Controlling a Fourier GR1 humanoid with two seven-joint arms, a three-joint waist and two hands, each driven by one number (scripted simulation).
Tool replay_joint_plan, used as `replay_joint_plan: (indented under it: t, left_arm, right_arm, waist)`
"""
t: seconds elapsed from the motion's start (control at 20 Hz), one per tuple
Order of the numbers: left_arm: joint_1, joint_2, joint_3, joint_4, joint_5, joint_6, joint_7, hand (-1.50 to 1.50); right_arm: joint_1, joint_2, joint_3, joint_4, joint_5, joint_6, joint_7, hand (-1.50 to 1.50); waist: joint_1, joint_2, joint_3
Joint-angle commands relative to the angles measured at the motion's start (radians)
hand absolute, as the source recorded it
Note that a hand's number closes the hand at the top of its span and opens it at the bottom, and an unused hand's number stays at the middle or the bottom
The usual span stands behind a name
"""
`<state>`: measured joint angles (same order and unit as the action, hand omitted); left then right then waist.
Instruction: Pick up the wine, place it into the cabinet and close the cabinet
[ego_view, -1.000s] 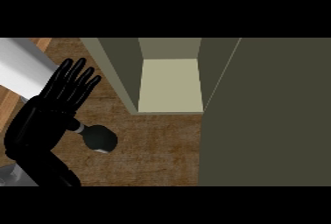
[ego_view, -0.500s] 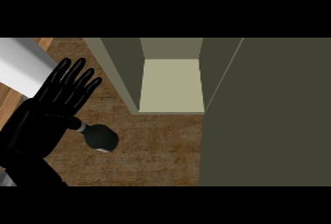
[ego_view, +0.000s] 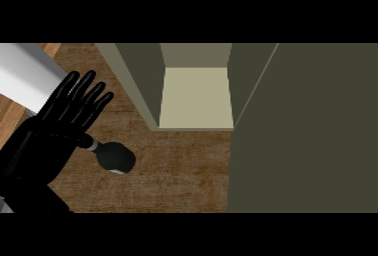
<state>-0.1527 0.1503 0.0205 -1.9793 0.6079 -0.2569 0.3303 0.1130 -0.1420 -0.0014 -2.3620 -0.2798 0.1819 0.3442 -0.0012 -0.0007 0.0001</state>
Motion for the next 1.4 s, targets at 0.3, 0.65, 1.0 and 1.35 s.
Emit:
replay_joint_plan:
  t: [0.3,0.65,1.0,1.35]
  left_arm:
    - [0.051,0.017,0.054,0.054,-0.026,-0.064,-0.029,-1.50]
    - [0.090,0.057,0.137,0.065,-0.021,-0.099,-0.043,-1.50]
    - [0.059,0.085,0.188,0.261,-0.069,-0.203,-0.151,-1.50]
    - [0.075,0.069,0.195,0.480,-0.208,-0.314,-0.358,-1.50]
  right_arm:
    - [0.080,0.052,0.041,-0.029,0.048,0.054,-0.046,-1.50]
    - [-0.008,0.019,-0.028,-0.078,-0.020,0.018,0.085,-1.50]
    - [-0.079,-0.002,-0.114,-0.023,-0.086,0.016,0.106,-1.50]
    - [-0.056,0.051,0.023,-0.091,0.027,-0.022,0.153,-1.50]
  waist:
    - [-0.002,0.000,0.000]
    - [0.001,0.000,0.000]
    - [-0.001,0.001,0.000]
    - [-0.004,0.002,-0.001]
